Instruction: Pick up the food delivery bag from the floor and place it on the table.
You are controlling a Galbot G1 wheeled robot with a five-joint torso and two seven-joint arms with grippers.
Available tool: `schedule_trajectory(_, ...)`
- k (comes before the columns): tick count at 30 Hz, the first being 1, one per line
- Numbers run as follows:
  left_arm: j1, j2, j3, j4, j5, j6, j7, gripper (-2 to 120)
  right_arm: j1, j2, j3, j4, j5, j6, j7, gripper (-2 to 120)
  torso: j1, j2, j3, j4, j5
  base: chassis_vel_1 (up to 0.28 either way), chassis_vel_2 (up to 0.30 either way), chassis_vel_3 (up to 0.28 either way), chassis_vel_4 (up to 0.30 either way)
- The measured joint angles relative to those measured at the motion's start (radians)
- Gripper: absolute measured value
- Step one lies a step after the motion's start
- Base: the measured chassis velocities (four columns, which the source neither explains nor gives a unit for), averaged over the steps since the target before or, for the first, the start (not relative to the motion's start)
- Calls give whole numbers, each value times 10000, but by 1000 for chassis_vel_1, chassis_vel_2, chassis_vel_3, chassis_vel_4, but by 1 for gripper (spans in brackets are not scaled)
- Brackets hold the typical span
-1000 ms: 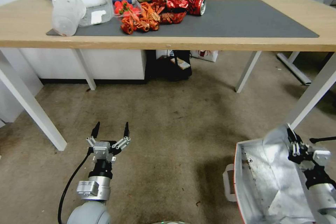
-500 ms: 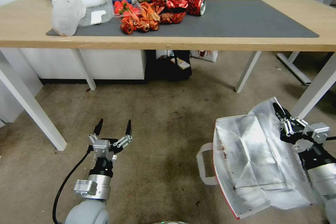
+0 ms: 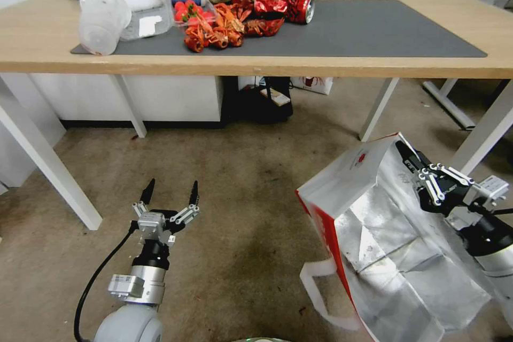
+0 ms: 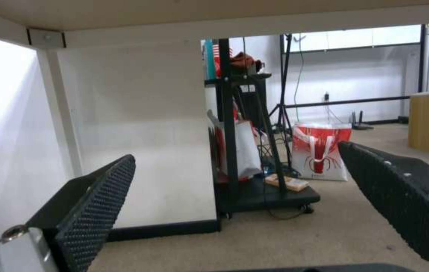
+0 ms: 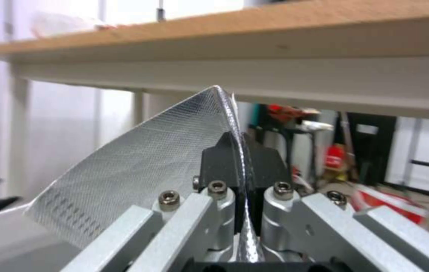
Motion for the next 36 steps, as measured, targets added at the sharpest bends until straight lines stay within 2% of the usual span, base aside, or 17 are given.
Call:
schedule_trajectory(11, 61, 3, -45, -180, 18, -3, -31, 100, 38, -206, 246, 242, 1408, -590, -1736, 0, 0, 0, 0, 0, 0, 0, 0, 0, 0)
schedule_trajectory(15, 102, 22, -47, -305, -24, 53, -32, 100, 10, -272, 470, 271, 2012, -1078, -2875, 0, 0, 0, 0, 0, 0, 0, 0, 0, 0)
schedule_trajectory(28, 206, 23, -76, -378, -204, 5, 336, 100, 46, -267, 567, 155, 2064, -1318, -3734, 0, 4, 46, 29, 0, 1, 0, 0, 0, 0)
schedule_trajectory(36, 232, 12, -101, -398, -120, 42, 319, 100, 34, -238, 627, 53, 2063, -1319, -4002, 0, 7, 331, 314, 0, 1, 0, 0, 0, 0)
